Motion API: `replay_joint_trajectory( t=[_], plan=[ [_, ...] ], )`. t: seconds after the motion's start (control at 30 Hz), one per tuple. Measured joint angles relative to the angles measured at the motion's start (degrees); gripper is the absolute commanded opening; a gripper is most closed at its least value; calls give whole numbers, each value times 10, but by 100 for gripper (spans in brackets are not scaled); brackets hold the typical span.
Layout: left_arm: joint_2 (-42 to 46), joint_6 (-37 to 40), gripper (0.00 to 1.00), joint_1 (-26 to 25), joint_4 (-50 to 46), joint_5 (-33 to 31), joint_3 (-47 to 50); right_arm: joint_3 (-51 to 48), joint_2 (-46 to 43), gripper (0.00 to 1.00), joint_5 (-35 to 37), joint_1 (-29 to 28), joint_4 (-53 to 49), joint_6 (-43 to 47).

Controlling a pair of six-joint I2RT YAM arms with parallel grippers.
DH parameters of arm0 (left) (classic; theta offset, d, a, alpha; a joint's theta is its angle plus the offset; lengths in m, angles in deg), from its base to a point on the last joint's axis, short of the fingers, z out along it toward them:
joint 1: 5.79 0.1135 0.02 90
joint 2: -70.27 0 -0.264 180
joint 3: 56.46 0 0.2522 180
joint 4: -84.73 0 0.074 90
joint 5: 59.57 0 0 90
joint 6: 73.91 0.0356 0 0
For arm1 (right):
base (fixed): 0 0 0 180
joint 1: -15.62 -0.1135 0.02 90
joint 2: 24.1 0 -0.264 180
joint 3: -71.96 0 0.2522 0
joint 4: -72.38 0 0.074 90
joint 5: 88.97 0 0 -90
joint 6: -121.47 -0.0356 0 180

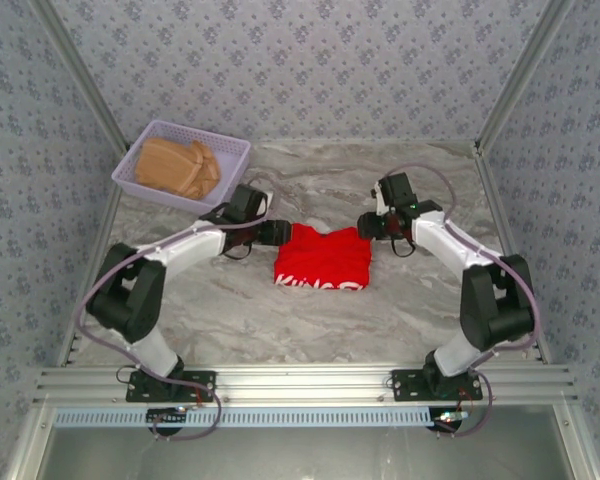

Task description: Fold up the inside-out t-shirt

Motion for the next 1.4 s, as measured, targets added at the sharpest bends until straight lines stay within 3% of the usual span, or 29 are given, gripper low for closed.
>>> replay_joint_trajectory(
  t=[0.13, 0.3, 0.5, 0.73, 0.9, 1.1, 1.23, 1.4],
  plan=[
    [38, 0, 74, -13, 20, 51, 20, -23, -46, 54, -31, -30, 24, -10],
    [-20, 1, 74, -28, 55, 105, 1, -34, 1, 53, -67, -37, 62, -35],
    [-120, 2, 74, -17, 82, 98, -35, -25, 111, 52, -94, -24, 105, -49],
    [-135, 2, 74, 5, 103, 64, -17, 41, 180, 52, -108, -19, 110, -32],
    [-71, 0, 75, 4, 98, 43, 31, 35, 142, 54, -101, -22, 80, -4],
    [64, -11, 74, -35, 109, 52, 91, -46, -26, 55, -93, -56, 74, -9],
    [58, -22, 73, -72, 128, 90, 119, -106, -58, 54, -116, -76, 92, -39],
    [14, -24, 73, -81, 139, 105, 156, -155, -9, 53, -137, -70, 105, -63]
  ],
)
